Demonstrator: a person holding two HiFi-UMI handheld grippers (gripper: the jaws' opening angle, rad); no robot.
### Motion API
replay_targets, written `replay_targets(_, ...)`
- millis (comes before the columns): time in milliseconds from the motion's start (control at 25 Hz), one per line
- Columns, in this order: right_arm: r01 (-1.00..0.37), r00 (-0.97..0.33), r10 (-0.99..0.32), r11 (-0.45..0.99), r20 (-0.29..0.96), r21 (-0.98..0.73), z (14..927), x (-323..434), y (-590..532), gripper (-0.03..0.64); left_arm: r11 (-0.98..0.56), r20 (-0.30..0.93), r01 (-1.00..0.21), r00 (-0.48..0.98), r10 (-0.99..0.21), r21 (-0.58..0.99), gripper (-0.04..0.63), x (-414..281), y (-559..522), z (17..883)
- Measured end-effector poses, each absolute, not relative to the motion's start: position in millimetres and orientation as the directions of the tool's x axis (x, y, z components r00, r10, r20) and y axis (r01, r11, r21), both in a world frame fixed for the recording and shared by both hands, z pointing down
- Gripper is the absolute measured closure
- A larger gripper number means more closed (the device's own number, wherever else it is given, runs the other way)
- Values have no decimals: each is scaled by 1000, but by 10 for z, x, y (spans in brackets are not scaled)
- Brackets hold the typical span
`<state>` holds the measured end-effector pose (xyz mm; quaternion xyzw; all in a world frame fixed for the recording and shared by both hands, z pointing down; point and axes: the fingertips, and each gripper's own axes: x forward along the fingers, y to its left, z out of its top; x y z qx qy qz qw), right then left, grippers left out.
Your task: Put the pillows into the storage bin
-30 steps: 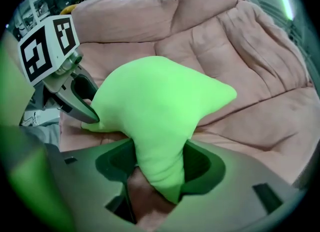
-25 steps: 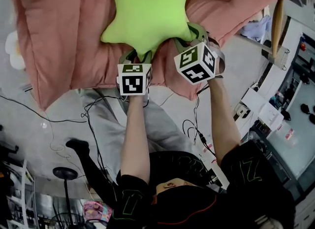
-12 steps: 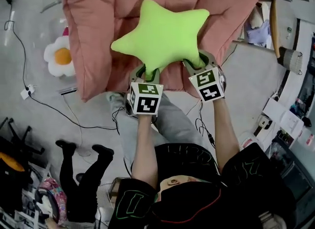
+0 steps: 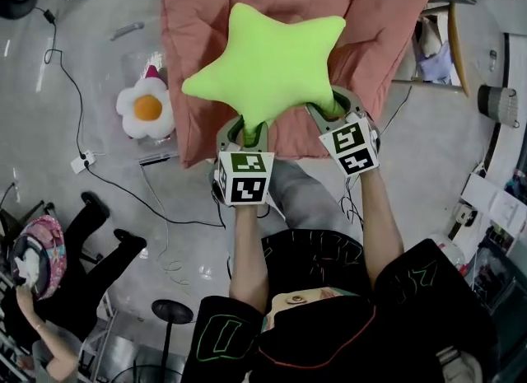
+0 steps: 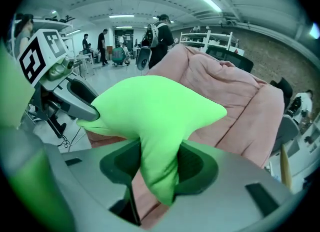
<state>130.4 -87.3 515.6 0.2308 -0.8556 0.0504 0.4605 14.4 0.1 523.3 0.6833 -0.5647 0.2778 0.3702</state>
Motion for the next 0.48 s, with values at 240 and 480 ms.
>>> replay_targets(240,-384,-536,-338,914,774,133,4865,719,-736,423,-36,784,-987,146,-603,156,439,-377,200,4941)
replay_targets(480,-289,-590,-285,948,755,133,4769,-123,-425,423,78,777,-985,70,-626,151,437,-1115,624,4857)
